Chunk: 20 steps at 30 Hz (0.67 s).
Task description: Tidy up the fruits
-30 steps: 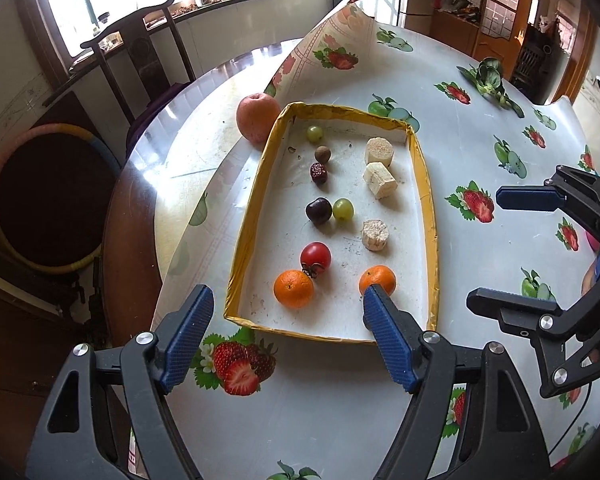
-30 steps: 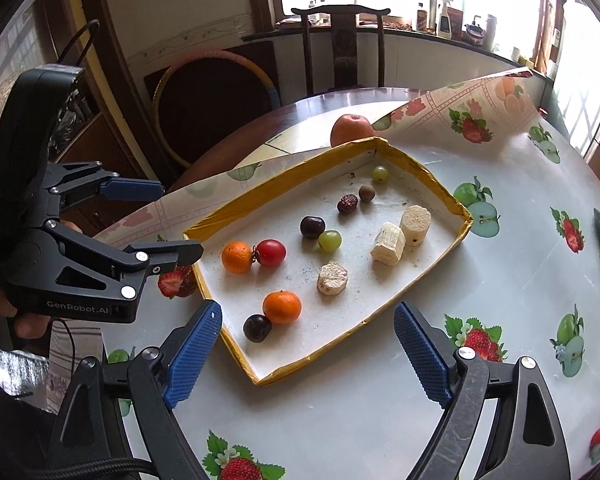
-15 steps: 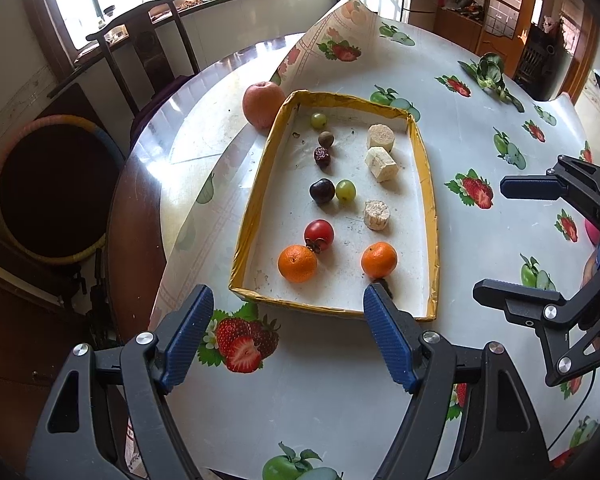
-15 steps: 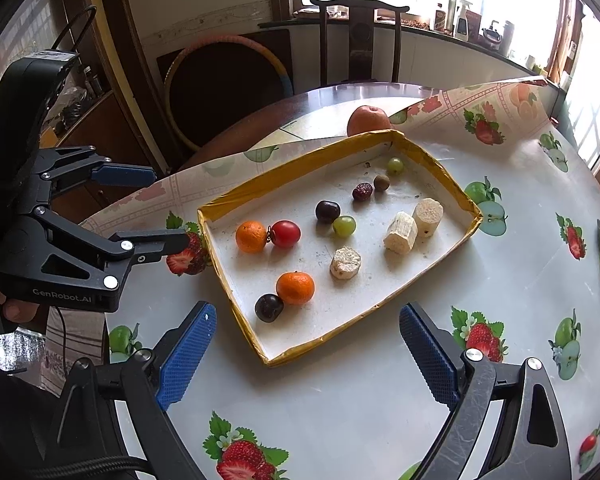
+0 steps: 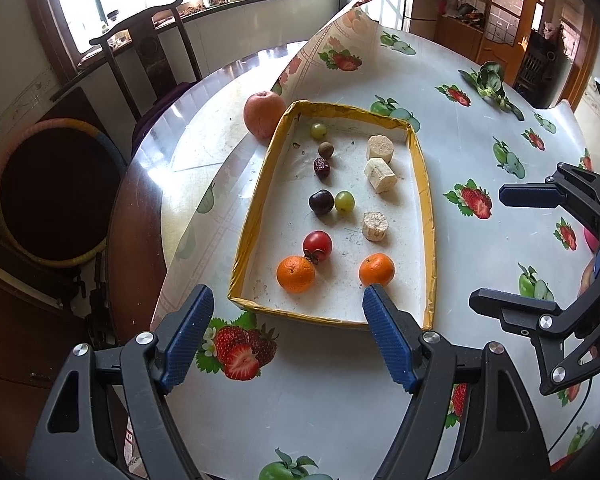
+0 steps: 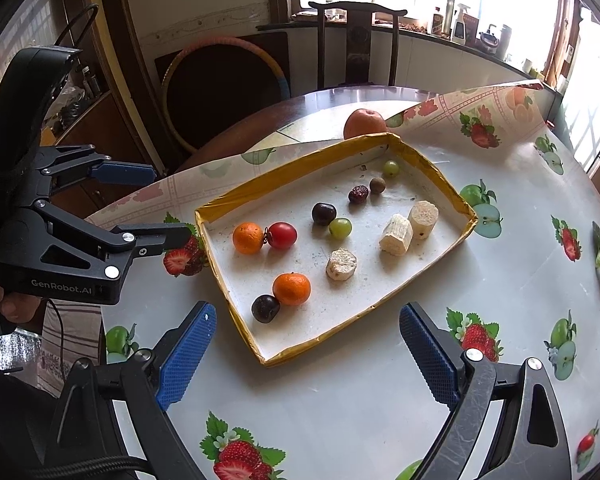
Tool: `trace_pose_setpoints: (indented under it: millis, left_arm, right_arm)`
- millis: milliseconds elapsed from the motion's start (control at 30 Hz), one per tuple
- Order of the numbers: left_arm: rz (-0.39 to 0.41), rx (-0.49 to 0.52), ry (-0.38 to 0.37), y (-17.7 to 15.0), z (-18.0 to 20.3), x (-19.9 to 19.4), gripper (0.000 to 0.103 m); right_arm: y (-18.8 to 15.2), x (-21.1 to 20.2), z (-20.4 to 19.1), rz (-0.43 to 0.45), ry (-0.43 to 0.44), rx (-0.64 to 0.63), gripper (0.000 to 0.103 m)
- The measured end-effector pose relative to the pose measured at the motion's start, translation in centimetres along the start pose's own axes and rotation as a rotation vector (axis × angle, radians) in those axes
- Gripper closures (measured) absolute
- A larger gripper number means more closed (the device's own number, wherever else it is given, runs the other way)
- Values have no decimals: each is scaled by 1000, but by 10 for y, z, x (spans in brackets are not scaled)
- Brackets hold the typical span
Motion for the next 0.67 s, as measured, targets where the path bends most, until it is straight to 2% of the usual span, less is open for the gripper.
trace_pose_setpoints:
  millis: [667]
  left_arm:
    - [-1, 14, -9, 1, 6, -3, 25]
  right_arm:
    - [-4, 2, -1, -7, 9, 5, 9]
Point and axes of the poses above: each gripper's, at about its wrist camera, not at the fingertips, and x roughly the way its jaws point, z to its right, y to its top, the point moved 5 cm from there along x, roughly the way its jaws point, and after that the axes turned 7 degrees about x, right-handed, at the moved point
